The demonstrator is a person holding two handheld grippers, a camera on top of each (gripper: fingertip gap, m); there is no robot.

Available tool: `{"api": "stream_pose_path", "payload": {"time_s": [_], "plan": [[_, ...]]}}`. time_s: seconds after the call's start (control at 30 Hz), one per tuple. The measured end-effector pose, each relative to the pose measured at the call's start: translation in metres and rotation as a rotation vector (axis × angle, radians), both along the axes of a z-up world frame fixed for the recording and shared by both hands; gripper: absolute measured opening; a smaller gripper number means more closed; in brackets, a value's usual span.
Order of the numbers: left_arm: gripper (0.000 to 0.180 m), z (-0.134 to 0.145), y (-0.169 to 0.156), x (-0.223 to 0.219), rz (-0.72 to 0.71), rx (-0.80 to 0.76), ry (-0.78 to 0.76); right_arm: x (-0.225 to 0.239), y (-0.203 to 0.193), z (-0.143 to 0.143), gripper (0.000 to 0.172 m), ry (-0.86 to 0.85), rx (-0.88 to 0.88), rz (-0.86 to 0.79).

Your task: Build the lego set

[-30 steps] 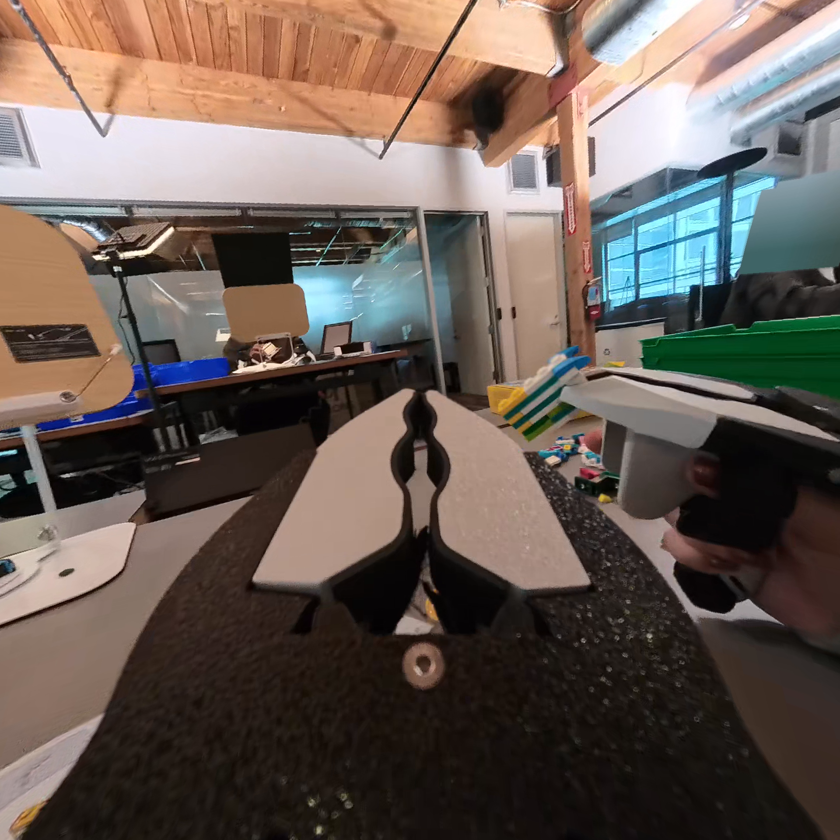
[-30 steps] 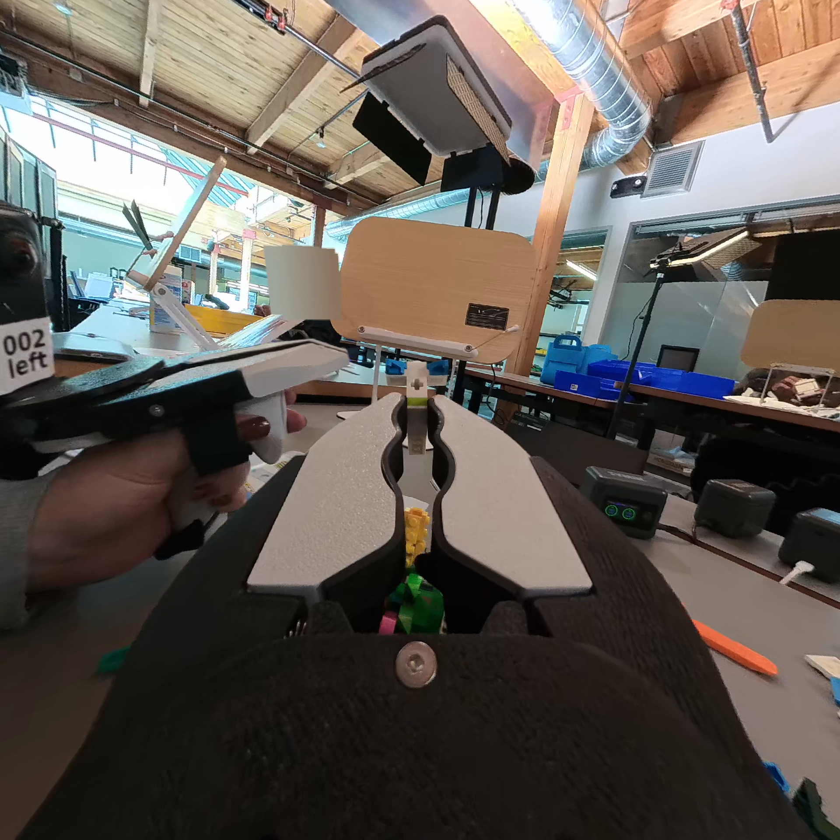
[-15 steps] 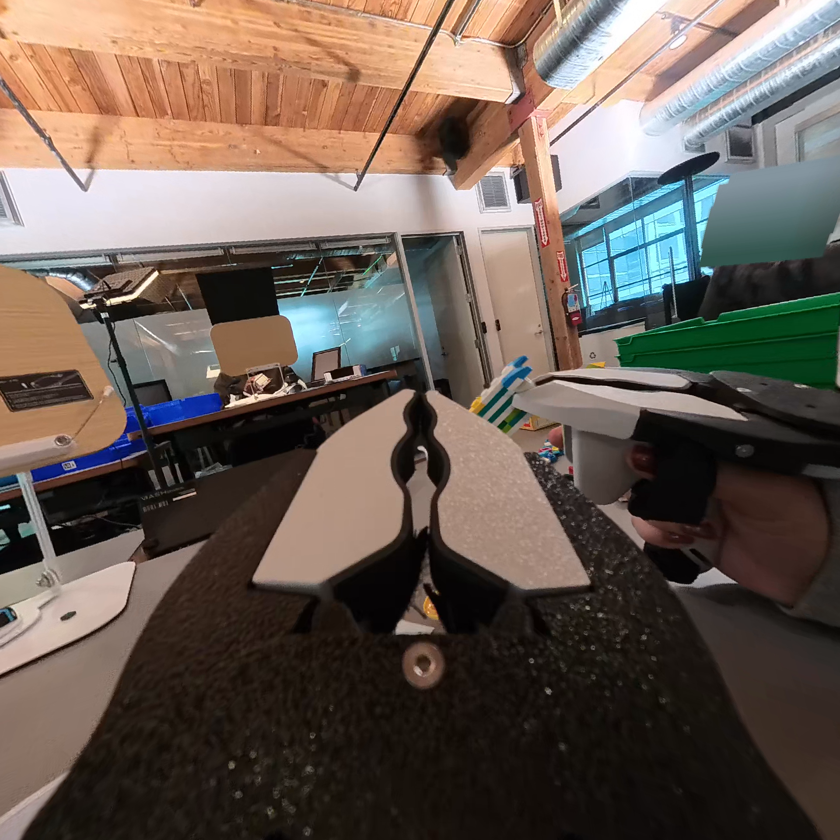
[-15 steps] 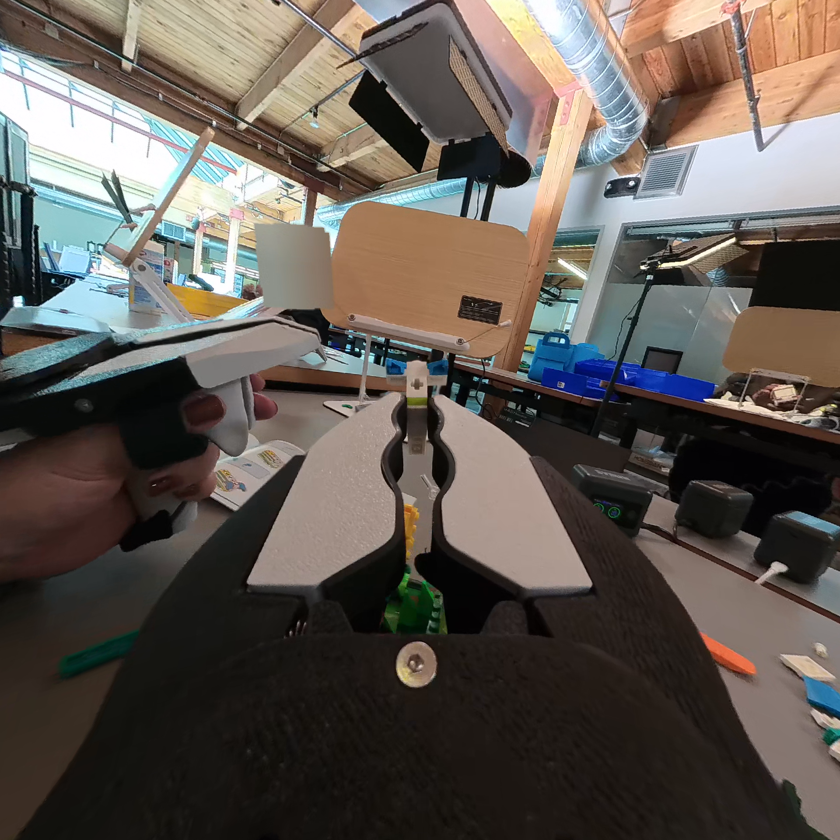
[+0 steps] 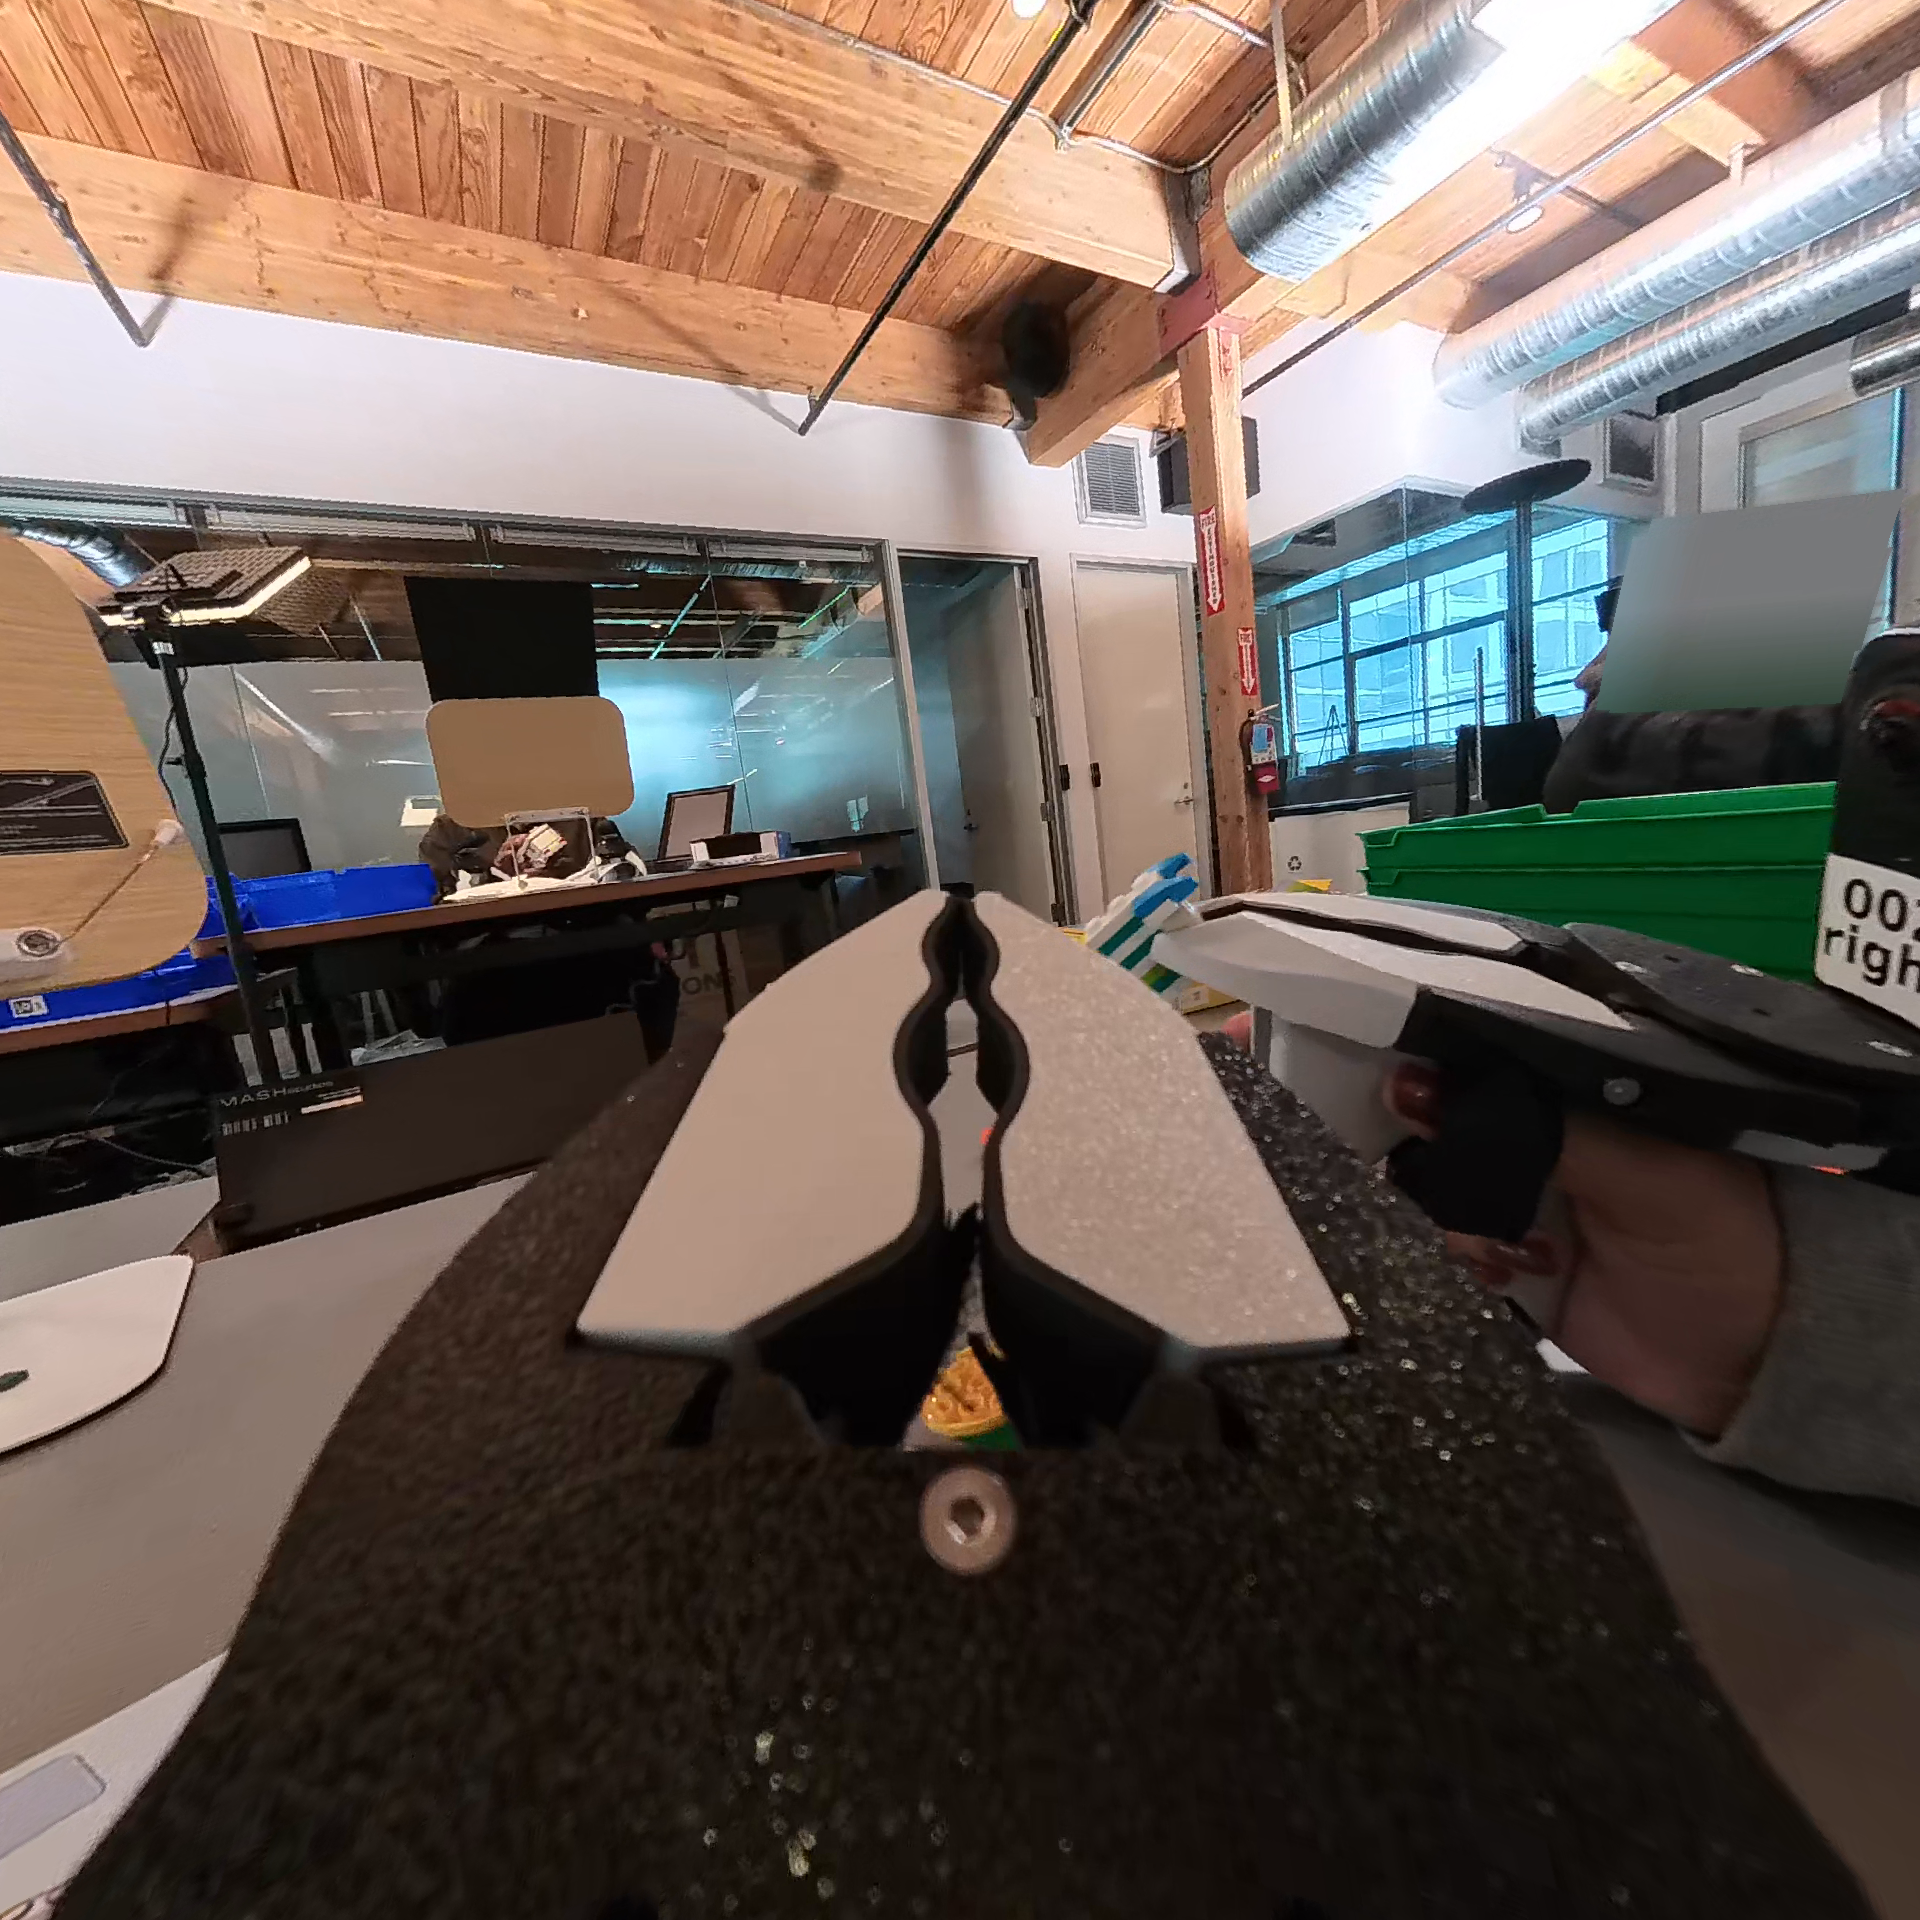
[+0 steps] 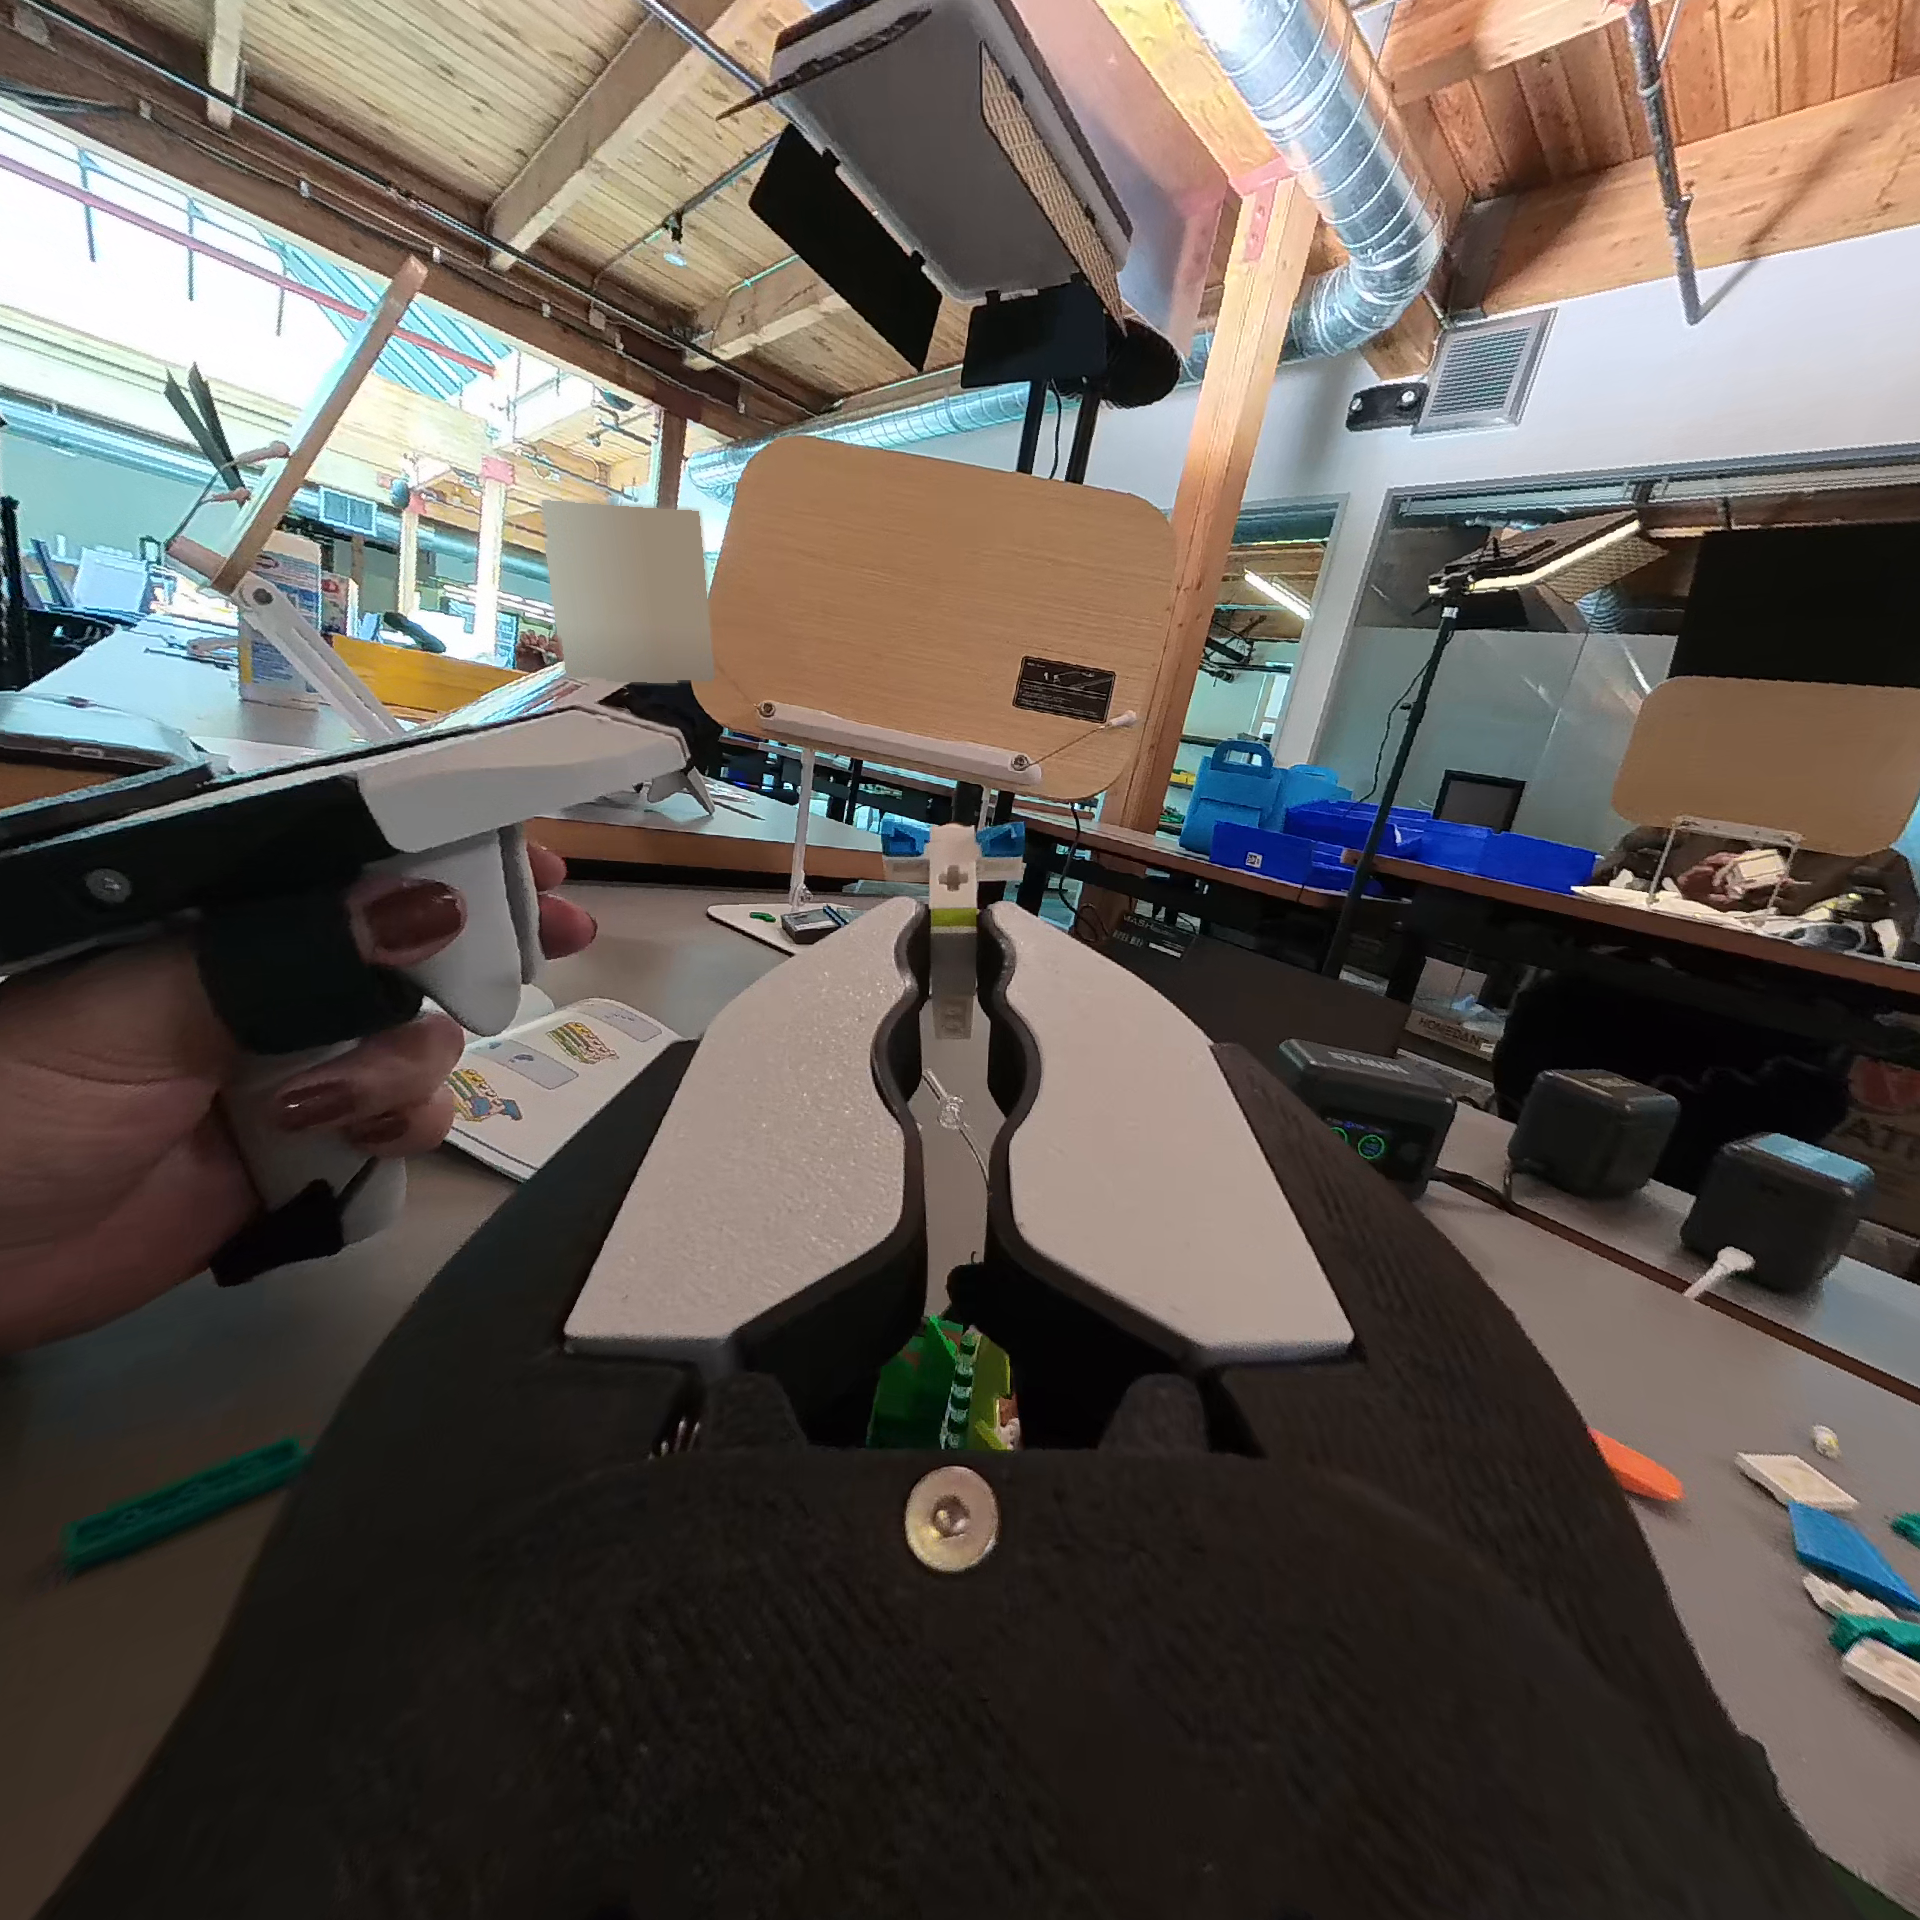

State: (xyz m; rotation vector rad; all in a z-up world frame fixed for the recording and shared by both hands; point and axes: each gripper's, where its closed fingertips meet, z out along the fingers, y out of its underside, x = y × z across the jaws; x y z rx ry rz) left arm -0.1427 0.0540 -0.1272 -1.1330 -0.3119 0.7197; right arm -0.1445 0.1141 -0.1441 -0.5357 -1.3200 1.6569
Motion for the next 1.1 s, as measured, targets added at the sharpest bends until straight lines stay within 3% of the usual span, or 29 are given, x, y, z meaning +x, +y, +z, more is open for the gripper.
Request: {"api": "stream_pose_path", "payload": {"time_s": [0.67,0.7,0.8,0.87,0.9,0.97,1.1], "plan": [[0.000,-0.005,-0.008,-0.006,-0.001,0.035,-0.085,0.001,-0.005,0.000,0.006,-0.003,-0.002,0.020],[0.004,-0.008,-0.005,-0.007,-0.018,0.023,-0.108,0.001,-0.005,0.000,0.006,-0.002,-0.001,0.019],[0.045,-0.021,0.006,-0.011,-0.095,-0.067,-0.238,0.002,-0.004,0.001,0.006,0.002,-0.007,0.017],[0.111,-0.030,0.006,-0.019,-0.084,-0.133,-0.406,0.001,-0.001,0.002,0.006,0.001,-0.018,0.008],[0.132,-0.042,0.003,-0.023,-0.045,-0.194,-0.509,0.001,0.000,0.003,0.006,0.001,-0.024,0.003],[0.137,-0.068,-0.007,-0.016,0.023,-0.357,-0.635,0.001,0.003,0.004,0.006,0.002,-0.032,-0.004],[0.114,-0.099,-0.025,0.030,0.078,-0.535,-0.755,0.001,0.004,0.004,0.006,0.001,-0.040,-0.007]]}}
